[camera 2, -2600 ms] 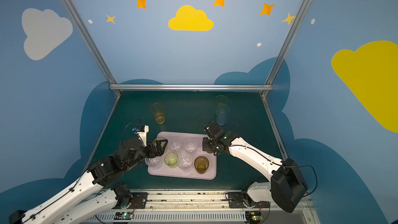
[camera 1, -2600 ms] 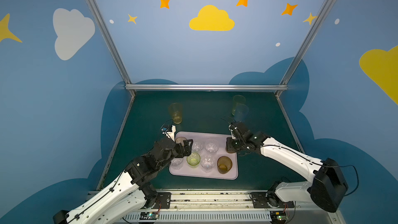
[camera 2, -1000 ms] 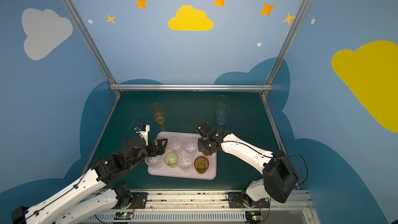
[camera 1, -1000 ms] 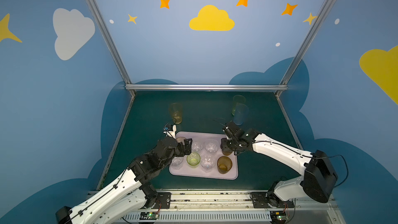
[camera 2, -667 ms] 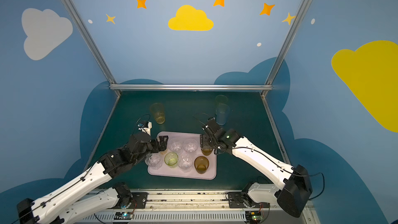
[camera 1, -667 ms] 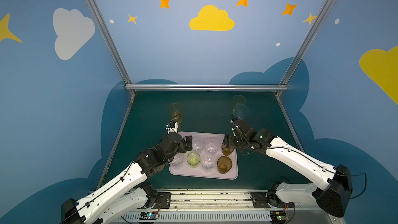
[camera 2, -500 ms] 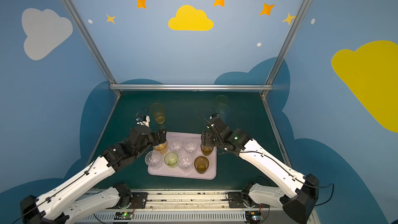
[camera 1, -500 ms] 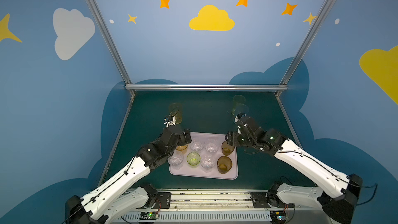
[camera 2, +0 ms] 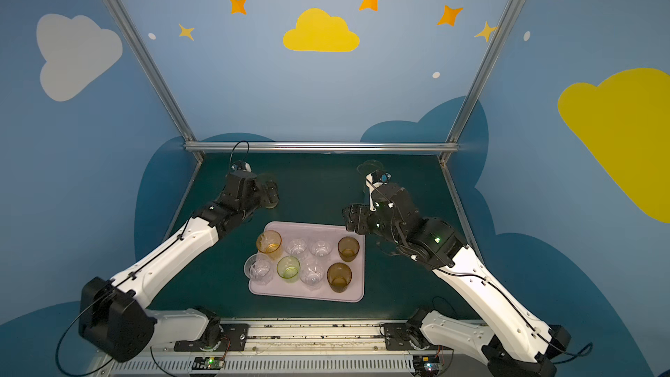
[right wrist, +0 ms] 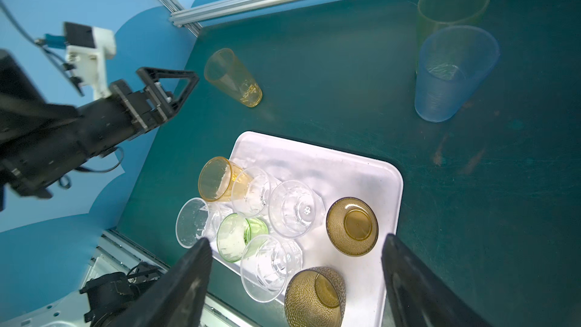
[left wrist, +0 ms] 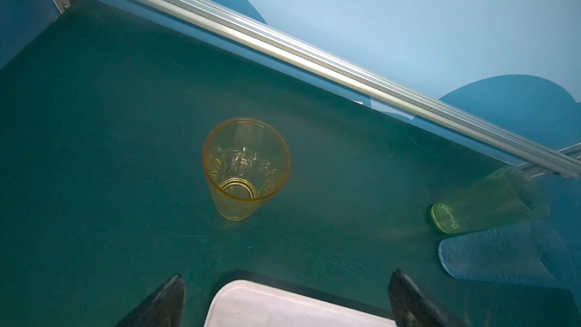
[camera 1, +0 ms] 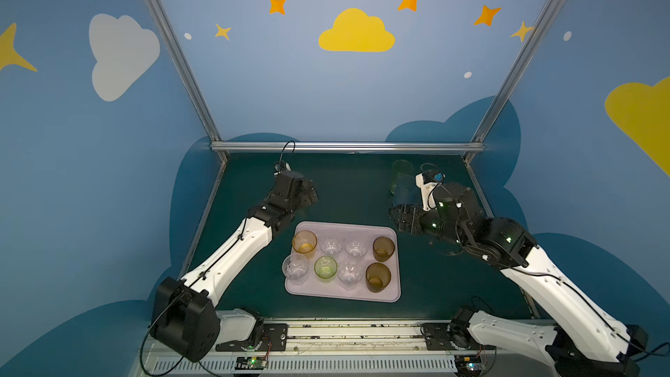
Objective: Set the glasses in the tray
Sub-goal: 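Raise the right gripper while the left gripper reaches toward the tall amber glass, then lower the left gripper onto the tall amber glass rim and close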
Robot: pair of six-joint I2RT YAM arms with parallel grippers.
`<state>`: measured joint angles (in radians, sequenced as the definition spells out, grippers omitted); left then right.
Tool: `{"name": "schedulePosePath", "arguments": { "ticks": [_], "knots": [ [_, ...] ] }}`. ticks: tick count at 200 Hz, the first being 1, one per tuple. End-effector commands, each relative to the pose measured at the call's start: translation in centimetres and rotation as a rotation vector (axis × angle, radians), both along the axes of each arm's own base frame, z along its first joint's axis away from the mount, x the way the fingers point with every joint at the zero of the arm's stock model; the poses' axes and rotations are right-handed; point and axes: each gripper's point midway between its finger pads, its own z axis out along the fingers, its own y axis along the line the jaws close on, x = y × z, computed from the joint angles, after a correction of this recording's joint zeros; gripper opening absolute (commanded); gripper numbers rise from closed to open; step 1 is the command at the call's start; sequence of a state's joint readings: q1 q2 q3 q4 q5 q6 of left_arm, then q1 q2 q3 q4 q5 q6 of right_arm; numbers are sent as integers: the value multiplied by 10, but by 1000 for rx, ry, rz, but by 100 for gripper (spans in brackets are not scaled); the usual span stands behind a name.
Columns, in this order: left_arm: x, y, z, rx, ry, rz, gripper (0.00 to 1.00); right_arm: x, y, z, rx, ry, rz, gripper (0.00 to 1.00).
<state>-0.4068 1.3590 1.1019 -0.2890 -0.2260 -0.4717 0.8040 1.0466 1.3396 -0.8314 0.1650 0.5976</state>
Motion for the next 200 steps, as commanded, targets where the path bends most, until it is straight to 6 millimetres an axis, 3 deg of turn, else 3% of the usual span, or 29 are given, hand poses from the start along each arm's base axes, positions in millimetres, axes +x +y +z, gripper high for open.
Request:
{"name": "schedulePosePath", "arguments": {
  "ticks": [1,61,200],
  "knots": [
    [19,-5,6,6,-16,-26,100,-3,0,12,19,-25,36,84],
    [50,-24,-5,7,46,-67,100,1,1,14,26,-32,54,84],
    [74,-37,-16,29,86,-108,100,2,-4,4,61,7,62,84]
  ]
}}
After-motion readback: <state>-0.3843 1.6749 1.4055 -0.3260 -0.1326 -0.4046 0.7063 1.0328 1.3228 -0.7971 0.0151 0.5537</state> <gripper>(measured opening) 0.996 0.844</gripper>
